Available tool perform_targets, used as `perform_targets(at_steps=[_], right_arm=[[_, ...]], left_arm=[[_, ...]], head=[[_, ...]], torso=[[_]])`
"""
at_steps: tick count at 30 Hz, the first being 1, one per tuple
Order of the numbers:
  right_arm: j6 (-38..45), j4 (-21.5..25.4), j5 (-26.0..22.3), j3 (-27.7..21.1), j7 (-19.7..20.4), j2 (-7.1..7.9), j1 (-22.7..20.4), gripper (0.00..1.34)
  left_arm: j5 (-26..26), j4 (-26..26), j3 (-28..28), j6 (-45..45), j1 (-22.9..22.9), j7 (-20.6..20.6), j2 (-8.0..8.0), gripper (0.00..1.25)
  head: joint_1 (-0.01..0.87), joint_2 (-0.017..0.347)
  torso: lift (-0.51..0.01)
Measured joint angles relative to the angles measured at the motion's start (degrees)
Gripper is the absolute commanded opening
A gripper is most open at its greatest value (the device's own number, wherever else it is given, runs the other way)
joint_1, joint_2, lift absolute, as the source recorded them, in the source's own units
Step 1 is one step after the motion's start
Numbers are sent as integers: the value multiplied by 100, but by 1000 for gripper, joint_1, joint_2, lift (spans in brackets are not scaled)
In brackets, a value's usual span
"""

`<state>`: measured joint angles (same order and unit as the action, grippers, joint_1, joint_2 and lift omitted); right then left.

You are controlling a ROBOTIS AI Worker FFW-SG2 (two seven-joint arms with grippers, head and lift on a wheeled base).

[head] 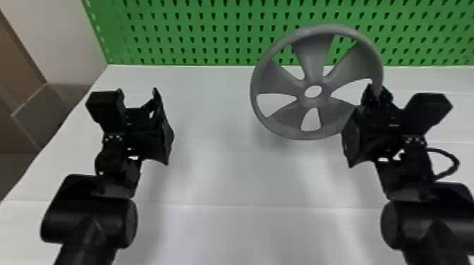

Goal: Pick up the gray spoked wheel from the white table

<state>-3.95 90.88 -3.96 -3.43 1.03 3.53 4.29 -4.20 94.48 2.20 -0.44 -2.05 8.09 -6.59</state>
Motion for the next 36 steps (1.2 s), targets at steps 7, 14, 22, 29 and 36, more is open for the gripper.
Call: perform_targets(at_steps=[7, 14, 22, 29, 36], right_arm=[[0, -1, 0, 16, 1, -2, 0, 249], [4, -1, 2, 3, 1, -9, 1, 249], [23, -1, 17, -8, 2, -13, -2, 249], [35, -1, 43, -4, 0, -19, -7, 249], [61, -1, 47, 11, 0, -11, -7, 249]], left_arm=[[4, 0, -3, 0, 3, 0, 0, 818], [7, 0, -8, -1, 3, 0, 0, 818], [-3, 0, 1, 0, 3, 0, 0, 818], [-9, 0, 1, 0, 3, 0, 0, 816], [-3, 0, 8, 0, 3, 0, 0, 816]], head=[[779, 75], [779, 75], [779, 75], [779, 75], [779, 75]], torso=[[-95], [-95], [-95], [-95], [-95]])
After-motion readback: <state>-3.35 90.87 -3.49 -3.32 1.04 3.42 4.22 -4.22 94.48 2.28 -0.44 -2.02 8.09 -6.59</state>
